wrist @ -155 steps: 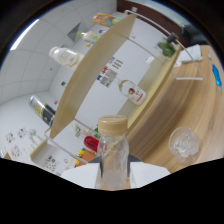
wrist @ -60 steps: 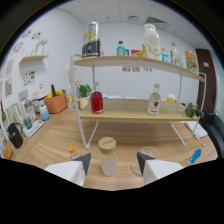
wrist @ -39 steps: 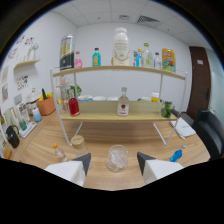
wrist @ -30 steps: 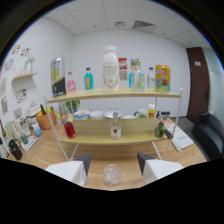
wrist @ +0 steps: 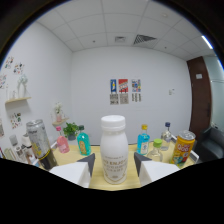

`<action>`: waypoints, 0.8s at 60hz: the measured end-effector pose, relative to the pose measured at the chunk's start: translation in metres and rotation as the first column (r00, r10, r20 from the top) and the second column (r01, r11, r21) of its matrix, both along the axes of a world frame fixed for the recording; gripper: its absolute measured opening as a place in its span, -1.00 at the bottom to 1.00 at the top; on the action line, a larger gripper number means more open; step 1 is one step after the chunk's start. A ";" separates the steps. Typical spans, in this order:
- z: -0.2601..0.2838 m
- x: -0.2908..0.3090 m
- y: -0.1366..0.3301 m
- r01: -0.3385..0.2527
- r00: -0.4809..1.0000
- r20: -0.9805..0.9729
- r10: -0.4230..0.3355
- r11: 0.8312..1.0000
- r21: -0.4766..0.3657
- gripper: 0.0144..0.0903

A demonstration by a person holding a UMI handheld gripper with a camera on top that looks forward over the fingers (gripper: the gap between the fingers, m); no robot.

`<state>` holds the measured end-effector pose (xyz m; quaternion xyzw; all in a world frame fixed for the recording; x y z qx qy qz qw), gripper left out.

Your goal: Make me a cup of Mount Fuji.

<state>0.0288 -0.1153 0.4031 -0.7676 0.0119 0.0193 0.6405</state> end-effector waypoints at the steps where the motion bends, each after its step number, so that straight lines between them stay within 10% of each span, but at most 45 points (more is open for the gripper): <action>1: -0.002 0.000 0.005 0.002 1.000 -0.001 -0.002 1.000 -0.007 0.46; 9: -0.013 0.003 0.022 0.020 1.000 -0.003 -0.020 0.999 -0.037 -0.04; 36: 0.019 0.011 -0.044 -0.064 0.998 0.034 0.061 0.993 0.098 -0.12; 48: -0.077 0.053 -0.099 -0.035 0.999 0.015 0.035 0.999 0.007 -0.13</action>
